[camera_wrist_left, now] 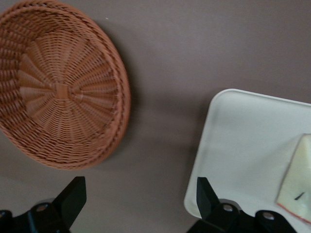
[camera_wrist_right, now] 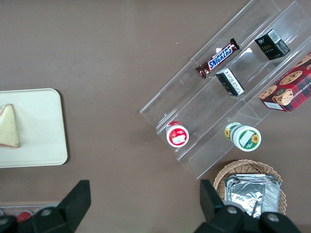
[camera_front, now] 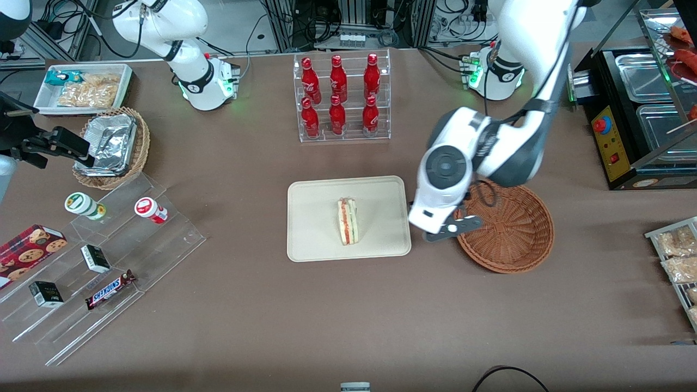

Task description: Place sandwich from basket to tray

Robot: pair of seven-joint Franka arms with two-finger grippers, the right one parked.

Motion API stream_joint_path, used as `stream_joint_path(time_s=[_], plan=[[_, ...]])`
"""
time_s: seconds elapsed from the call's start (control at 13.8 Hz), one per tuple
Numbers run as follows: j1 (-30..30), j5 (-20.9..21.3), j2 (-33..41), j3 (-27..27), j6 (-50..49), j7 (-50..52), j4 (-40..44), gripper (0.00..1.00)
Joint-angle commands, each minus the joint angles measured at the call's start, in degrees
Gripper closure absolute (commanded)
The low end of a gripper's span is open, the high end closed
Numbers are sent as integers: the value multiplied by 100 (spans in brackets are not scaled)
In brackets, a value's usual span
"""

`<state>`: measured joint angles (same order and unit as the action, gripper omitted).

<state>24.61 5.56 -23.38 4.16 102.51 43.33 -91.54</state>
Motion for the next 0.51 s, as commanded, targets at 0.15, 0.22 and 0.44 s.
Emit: stream_joint_path(time_s=[0.15,0.22,0.44], plan=[[-728,-2,1114,59,-21,-1053,-987,0],[-860,-20,1308,59,-12,-1273,-1197,0],[-1369,-370,1827,137,-90,-1975,-1506,0]])
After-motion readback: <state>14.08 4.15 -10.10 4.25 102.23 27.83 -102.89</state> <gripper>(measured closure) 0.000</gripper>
